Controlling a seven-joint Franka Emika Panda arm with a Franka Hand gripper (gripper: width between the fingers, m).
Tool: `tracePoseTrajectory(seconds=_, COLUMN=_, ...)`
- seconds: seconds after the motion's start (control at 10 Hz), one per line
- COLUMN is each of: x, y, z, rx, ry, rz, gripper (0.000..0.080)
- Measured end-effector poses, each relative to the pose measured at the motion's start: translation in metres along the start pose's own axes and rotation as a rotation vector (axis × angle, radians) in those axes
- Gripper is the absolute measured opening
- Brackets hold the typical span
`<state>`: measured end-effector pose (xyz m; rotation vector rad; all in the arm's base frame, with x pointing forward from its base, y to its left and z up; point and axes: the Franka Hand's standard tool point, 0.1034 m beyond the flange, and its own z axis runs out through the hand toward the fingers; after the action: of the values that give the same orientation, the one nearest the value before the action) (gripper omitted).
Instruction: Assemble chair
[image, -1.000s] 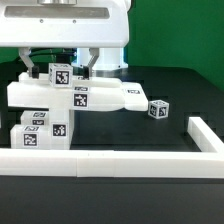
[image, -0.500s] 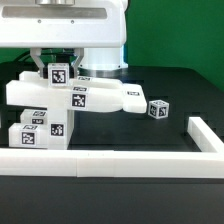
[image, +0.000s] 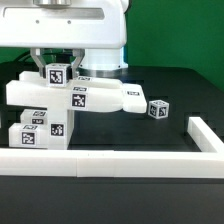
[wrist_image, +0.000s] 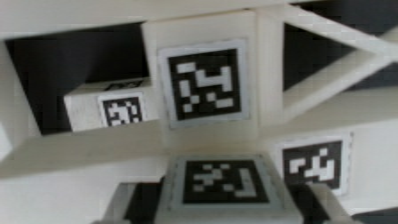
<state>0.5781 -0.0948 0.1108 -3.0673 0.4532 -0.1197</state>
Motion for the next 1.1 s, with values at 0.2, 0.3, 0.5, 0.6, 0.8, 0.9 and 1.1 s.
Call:
tracePoseTrajectory(seconds=0.2, x=0.0000, y=-0.0003, z=0.0002, rx=0.008, ry=0.015, rz=0.215, gripper=0.0268)
tracePoseTrajectory(seconds=0.3, x=0.0003, y=-0.0002, z=0.0003, rx=0.009, ry=0.016, rz=0.230, gripper=0.0268)
tracePoseTrajectory(seconds=0.5, x=0.0003, y=-0.0012, z=0.0003, rx=0.018, ry=0.015, rz=0.382, gripper=0.0268)
tracePoseTrajectory(seconds=0.6, x=0.0003, y=-0.0012, z=0.0004, rx=0.019, ry=0.014, rz=0.422, gripper=0.0268)
tracePoseTrajectory(seconds=0.8, x=0.0009, y=-0.0016, z=0.0007, rx=0.045, ry=0.012, rz=0.641, gripper=0.0268)
tracePoseTrajectory(seconds=0.9, x=0.0011, y=-0.0015, z=0.0007, rx=0.060, ry=0.008, rz=0.752, gripper=0.0268)
tracePoseTrajectory(seconds=1.1, x=0.0017, y=0.0004, z=0.0005, rx=0.092, ry=-0.005, rz=0.946, gripper=0.0268)
